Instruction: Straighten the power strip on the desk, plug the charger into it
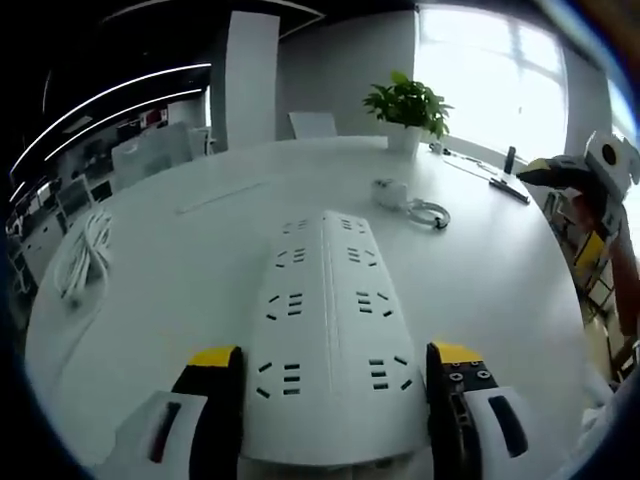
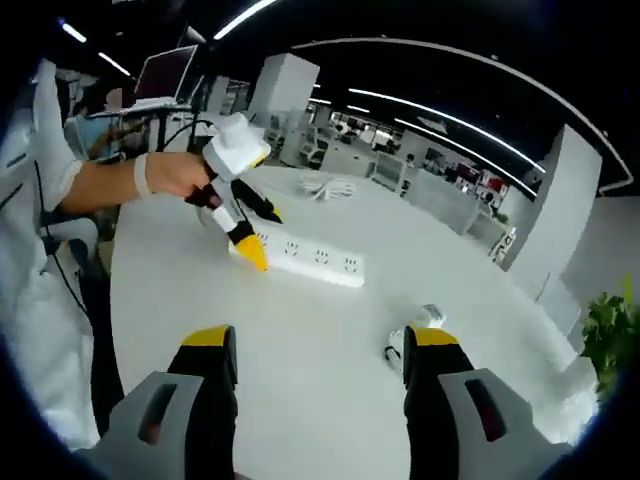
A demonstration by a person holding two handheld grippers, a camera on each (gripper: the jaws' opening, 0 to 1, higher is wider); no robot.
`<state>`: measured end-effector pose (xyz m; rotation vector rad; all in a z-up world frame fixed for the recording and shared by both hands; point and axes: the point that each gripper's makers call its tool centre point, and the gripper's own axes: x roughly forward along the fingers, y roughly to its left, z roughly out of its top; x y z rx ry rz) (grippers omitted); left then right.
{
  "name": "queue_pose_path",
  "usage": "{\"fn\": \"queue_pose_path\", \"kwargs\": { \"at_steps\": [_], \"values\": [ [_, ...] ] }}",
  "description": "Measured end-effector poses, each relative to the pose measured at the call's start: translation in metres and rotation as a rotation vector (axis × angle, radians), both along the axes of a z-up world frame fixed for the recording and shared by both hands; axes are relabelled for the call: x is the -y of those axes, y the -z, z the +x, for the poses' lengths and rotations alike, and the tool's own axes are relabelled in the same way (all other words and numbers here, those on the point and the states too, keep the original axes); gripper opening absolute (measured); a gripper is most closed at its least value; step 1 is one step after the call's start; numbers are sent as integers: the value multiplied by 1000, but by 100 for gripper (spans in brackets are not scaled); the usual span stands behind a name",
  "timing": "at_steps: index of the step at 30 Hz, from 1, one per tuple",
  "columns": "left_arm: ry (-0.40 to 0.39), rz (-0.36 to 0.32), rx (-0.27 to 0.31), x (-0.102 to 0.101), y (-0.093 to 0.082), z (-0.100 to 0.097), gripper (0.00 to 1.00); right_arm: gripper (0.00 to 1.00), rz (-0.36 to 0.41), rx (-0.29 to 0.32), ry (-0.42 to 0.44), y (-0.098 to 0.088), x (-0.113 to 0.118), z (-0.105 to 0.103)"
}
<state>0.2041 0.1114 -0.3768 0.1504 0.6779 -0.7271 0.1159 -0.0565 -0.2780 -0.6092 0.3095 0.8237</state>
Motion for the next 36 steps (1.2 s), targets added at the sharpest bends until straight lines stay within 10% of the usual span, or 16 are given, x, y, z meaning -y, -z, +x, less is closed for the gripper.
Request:
{"fn": "queue_pose_path", "kwargs": {
  "at_steps": [12, 36],
  "values": [
    [2, 1, -1, 1, 0, -1, 76, 66, -185, 7, -228, -3, -38, 63],
    [4, -2, 0, 1, 0, -4, 76, 63, -687, -77, -525, 55, -93, 146]
  ]
}}
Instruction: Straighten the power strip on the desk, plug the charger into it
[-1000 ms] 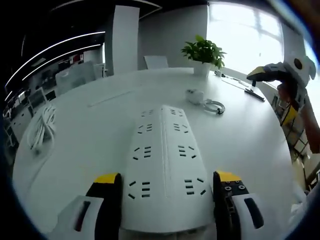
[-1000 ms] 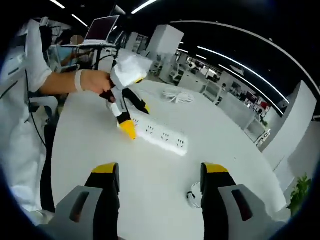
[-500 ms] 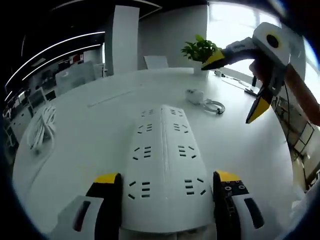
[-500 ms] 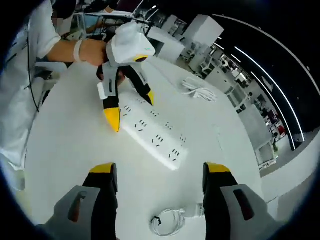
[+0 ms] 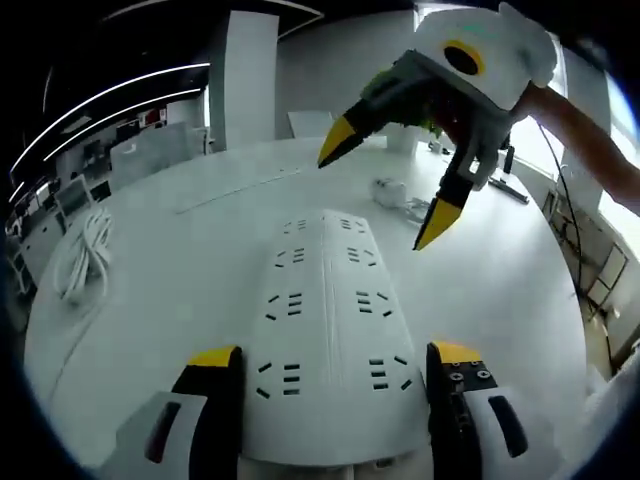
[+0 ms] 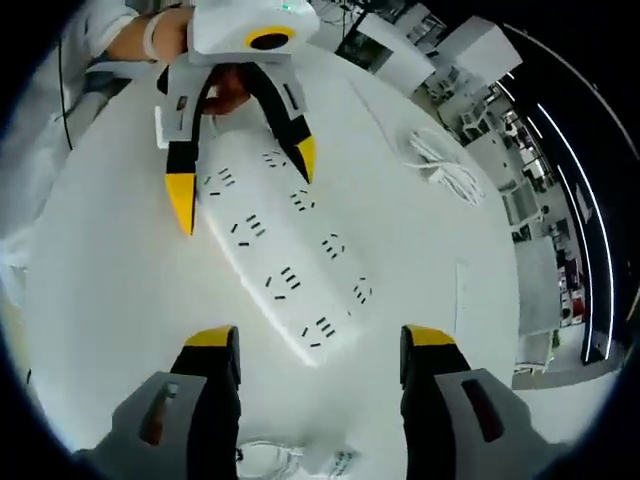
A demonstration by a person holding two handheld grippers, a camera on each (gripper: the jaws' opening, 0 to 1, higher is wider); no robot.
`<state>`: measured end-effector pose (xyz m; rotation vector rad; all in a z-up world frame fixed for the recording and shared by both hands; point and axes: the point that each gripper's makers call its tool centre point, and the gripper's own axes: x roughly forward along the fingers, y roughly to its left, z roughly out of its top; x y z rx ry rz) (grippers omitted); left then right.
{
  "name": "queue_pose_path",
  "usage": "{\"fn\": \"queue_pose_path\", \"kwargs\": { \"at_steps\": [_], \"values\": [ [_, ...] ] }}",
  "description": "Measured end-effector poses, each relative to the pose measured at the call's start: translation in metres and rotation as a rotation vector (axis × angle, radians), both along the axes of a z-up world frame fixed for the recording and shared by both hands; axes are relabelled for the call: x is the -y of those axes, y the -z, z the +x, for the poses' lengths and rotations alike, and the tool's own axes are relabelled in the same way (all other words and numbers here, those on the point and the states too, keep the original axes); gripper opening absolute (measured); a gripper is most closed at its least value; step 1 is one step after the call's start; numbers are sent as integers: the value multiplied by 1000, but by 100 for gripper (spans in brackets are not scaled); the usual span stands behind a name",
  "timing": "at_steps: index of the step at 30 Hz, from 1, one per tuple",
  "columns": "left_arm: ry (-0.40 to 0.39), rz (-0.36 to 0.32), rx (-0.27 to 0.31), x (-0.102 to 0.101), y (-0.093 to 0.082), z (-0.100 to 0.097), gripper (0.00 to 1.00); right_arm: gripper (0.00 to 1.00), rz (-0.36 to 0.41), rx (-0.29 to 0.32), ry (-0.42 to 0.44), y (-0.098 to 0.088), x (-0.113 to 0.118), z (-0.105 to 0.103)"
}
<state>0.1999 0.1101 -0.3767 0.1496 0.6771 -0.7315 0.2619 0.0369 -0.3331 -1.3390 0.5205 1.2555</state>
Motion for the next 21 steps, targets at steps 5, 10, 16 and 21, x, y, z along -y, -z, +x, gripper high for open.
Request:
{"fn": "queue_pose_path", "kwargs": {
  "at_steps": [5, 10, 16, 21],
  "values": [
    [1, -1, 1, 0, 0, -4, 76, 67, -95, 0, -105, 11, -8, 0],
    [1, 1, 0, 0, 0, -6, 76, 67, -133, -9, -167, 19, -21, 2],
    [2, 3, -1, 0, 0, -7, 76, 67, -193, -49, -174, 29, -26, 9],
    [3, 2, -1, 0, 1, -6, 76, 70, -231, -77, -178, 35, -26, 14]
  ]
}}
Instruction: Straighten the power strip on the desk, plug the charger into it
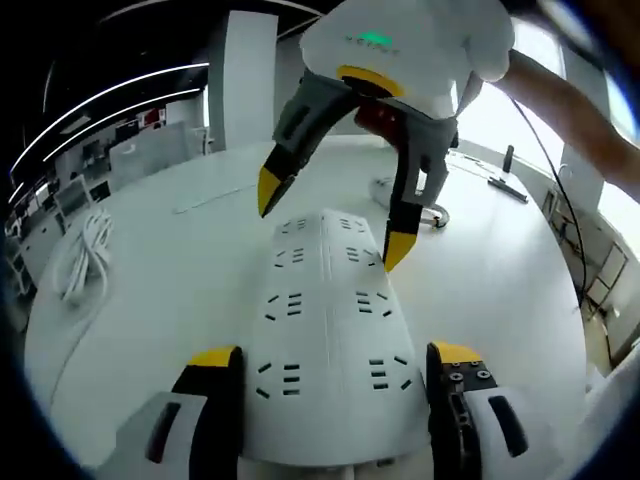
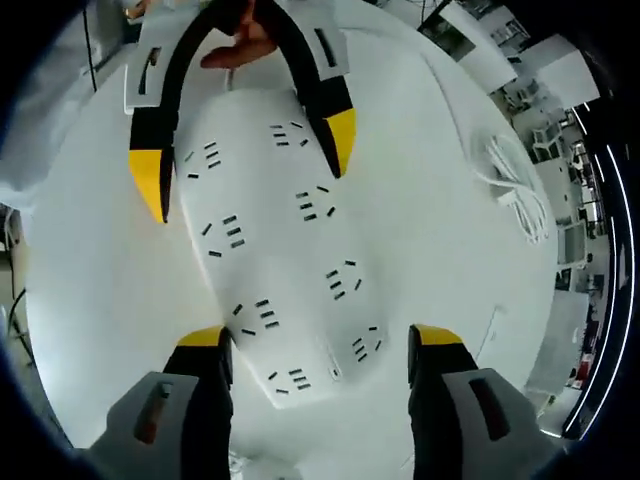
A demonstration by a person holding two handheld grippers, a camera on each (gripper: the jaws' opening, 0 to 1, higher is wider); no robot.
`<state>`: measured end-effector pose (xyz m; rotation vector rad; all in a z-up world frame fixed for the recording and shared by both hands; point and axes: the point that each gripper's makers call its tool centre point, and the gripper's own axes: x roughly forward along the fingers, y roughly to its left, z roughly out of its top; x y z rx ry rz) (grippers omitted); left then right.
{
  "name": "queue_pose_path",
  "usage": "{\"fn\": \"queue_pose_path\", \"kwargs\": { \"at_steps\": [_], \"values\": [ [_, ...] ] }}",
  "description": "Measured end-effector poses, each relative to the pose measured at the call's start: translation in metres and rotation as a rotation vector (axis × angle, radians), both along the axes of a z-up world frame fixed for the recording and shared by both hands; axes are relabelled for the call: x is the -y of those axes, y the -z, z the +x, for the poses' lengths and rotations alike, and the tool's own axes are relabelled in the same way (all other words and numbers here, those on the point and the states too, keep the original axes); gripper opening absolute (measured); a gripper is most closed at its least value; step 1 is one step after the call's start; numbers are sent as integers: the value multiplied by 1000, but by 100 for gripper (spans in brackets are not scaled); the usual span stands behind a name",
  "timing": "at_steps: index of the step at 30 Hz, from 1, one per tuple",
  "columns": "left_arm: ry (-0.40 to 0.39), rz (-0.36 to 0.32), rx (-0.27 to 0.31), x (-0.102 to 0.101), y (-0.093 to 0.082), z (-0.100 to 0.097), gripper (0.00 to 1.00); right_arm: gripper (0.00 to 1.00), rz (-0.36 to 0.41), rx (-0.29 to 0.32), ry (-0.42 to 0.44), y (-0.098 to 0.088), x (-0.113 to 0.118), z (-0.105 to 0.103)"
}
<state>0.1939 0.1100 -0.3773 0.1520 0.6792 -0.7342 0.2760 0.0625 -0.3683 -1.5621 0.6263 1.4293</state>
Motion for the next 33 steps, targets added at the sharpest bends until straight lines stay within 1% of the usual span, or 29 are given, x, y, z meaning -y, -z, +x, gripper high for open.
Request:
{"fn": "queue_pose_path", "kwargs": {
  "at_steps": [3, 7, 10, 12, 13, 15, 26, 30, 33],
  "values": [
    [1, 0, 0, 0, 0, 0, 76, 71, -32, -13, -14, 3, 0, 0],
    [0, 1, 0, 0, 0, 1, 76, 72, -54, -20, -31, 4, 1, 0],
    [0, 2, 1, 1, 1, 2, 76, 70, -74, -55, -54, 7, 1, -2],
    [0, 2, 0, 1, 1, 2, 76, 67, -100, -94, -91, 10, 1, -7],
    [0, 2, 0, 1, 1, 2, 76, 65, -110, -108, -91, 11, 2, -8],
    [0, 1, 0, 1, 1, 2, 76, 65, -120, -123, -88, 12, 2, -7],
    [3, 12, -5, 2, 1, 2, 76, 66, -159, -137, -88, 15, 2, -8],
    [3, 13, -5, 2, 1, 2, 76, 67, -165, -132, -53, 15, 3, -9],
    [3, 15, -6, 1, 1, 3, 76, 67, -164, -135, -53, 15, 4, -13]
  ]
}}
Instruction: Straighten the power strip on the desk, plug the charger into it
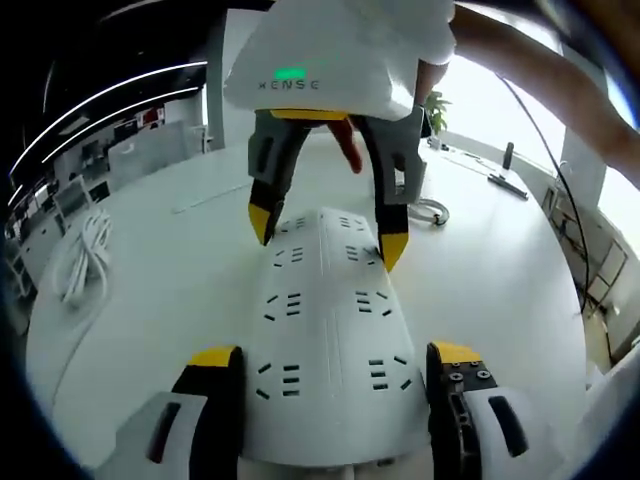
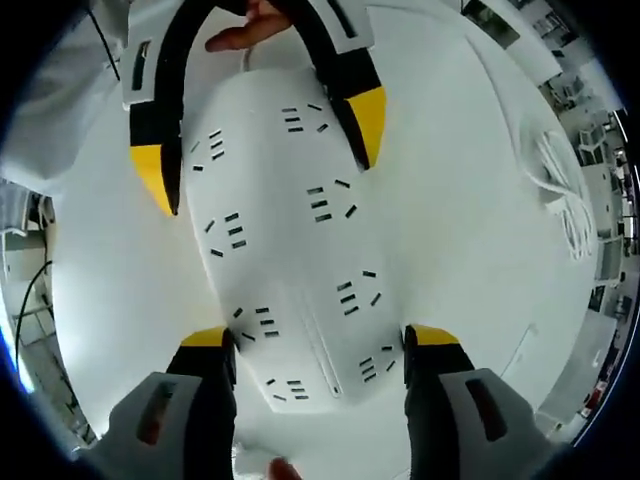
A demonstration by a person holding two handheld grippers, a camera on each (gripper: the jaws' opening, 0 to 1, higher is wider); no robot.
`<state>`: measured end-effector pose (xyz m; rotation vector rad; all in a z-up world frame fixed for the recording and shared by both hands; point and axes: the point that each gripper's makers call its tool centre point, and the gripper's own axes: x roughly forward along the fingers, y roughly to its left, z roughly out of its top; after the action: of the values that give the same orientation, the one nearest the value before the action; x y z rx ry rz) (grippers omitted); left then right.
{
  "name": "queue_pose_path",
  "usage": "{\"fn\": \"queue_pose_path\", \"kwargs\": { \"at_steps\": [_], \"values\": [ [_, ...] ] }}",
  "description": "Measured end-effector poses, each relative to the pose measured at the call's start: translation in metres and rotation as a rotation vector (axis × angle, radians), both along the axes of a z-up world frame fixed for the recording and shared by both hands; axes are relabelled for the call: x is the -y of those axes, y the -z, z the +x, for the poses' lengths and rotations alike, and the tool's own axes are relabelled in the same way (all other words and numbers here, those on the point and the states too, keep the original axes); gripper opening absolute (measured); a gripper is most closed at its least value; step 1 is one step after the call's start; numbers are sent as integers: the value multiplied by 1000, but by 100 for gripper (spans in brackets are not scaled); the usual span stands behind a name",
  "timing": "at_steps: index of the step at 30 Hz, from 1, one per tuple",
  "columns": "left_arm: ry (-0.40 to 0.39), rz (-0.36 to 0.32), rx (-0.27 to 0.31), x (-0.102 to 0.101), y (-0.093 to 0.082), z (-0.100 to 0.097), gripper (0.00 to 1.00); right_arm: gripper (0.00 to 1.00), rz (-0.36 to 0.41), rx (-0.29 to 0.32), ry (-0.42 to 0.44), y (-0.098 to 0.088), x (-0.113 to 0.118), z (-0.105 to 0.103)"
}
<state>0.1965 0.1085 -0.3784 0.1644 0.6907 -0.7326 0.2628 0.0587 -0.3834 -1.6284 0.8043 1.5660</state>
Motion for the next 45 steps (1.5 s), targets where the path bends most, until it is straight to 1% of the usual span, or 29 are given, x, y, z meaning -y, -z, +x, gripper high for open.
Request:
{"fn": "queue_pose_path", "kwargs": {
  "at_steps": [7, 11, 14, 19, 21, 23, 27, 31, 34, 40, 42, 45],
  "values": [
    [1, 1, -1, -1, 0, 0, 76, 67, 12, -31, -8, 1, 0, -5],
    [11, -2, -1, -1, -1, 0, 75, 67, 16, -34, -5, 1, 0, -7],
    [24, -3, -4, -2, -1, -1, 75, 67, 16, -34, 13, 1, 1, -9],
    [55, 11, -12, -1, -1, -3, 75, 67, -8, -23, 57, 1, 5, -13],
    [75, 20, -18, -1, -1, -5, 75, 67, -9, -23, 92, 0, 8, -15],
    [114, 29, -22, 0, 0, -6, 75, 67, -9, -23, 113, 0, 10, -18],
    [158, 36, -25, 1, 0, -8, 75, 67, 8, -32, 162, 0, 14, -23],
    [197, 62, -32, 2, 1, -8, 75, 67, 19, -36, 201, 0, 17, -26],
    [244, 85, -39, 3, 1, -11, 75, 67, 19, -36, 243, 0, 20, -30],
    [303, 112, -46, 4, 1, -15, 74, 67, 60, -46, 310, -2, 24, -38],
    [350, 131, -52, 4, 2, -16, 74, 67, 78, -50, 345, -2, 26, -43],
    [404, 161, -60, 3, 2, -18, 74, 67, 83, -48, 400, -1, 27, -52]
  ]
}}
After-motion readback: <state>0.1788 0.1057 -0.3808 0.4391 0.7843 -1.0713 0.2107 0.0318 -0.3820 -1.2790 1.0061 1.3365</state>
